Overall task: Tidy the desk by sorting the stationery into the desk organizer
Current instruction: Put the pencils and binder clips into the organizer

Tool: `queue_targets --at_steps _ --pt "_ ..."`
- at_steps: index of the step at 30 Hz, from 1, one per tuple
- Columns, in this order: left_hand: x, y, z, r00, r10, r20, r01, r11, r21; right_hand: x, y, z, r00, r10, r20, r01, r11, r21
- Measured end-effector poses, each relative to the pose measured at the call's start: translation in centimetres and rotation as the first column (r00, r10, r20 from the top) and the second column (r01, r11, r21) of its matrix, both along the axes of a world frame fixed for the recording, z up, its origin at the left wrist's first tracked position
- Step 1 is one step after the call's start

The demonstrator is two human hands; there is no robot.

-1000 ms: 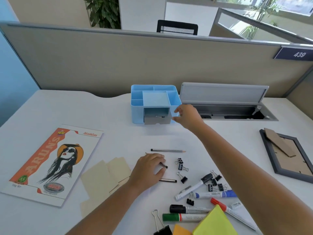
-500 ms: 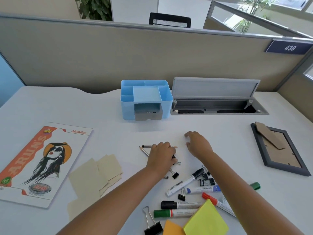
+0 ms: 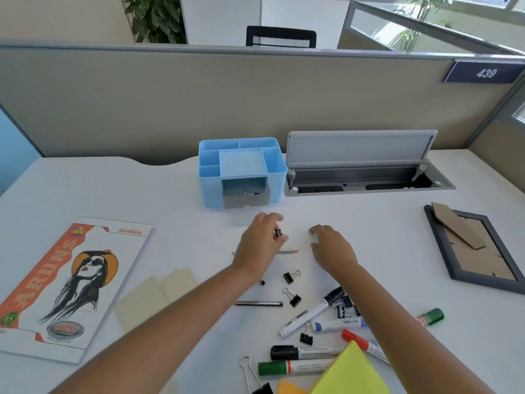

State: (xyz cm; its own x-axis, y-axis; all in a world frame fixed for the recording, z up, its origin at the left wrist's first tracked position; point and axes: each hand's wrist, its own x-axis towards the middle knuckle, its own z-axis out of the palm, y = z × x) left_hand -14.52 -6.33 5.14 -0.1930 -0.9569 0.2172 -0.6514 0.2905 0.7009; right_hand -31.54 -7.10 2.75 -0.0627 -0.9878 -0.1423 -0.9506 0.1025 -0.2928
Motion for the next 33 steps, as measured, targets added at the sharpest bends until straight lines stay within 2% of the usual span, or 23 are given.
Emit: queue_targets --at_steps 3,8,14,18,22,24,28,31,33 --pt "1.6 -2.7 2.0 0.995 0.089 -0.039 -0.092 0.992 -0.084 0.3 0.0 0.2 1.0 -0.003 -0.005 0.003 1.0 0.014" --pt "3.4 -6.8 3.6 0.964 0.243 -0.11 -0.254 0.962 -0.1 0.2 0.0 0.0 1.0 -0.005 -0.004 0.005 1.0 0.015" --pt "4.4 -8.2 3.5 0.962 0.24 -0.132 -0.251 0.965 -0.076 0.2 -0.2 0.5 0.999 0.009 -0.033 -0.008 0.999 0.037" --pt "6.0 -6.5 2.5 0.965 0.235 -0.112 -0.254 0.946 -0.202 0.2 0.1 1.2 0.998 0.033 -0.046 -0.029 0.996 0.084" --pt "8.0 -2.8 0.1 0.949 0.307 -0.066 -0.312 0.896 -0.316 0.8 2.0 2.9 0.994 0.08 -0.071 -0.072 0.991 0.114" --pt "8.6 -0.8 -1.5 0.953 0.304 -0.003 -0.292 0.914 -0.281 1.5 3.4 3.3 0.99 0.132 -0.042 -0.128 0.988 0.091" --pt "8.3 3.1 -3.7 0.983 0.168 0.068 -0.151 0.967 -0.205 2.9 5.2 3.0 0.959 0.279 0.049 -0.283 0.951 0.124" --pt "7.4 4.7 -4.9 0.991 0.092 0.093 -0.075 0.981 -0.177 3.4 5.2 2.1 0.948 0.317 0.02 -0.317 0.943 0.098" --pt "7.5 5.1 -5.9 0.991 0.094 0.098 -0.078 0.984 -0.161 3.5 5.0 1.7 0.951 0.31 0.012 -0.31 0.947 0.078"
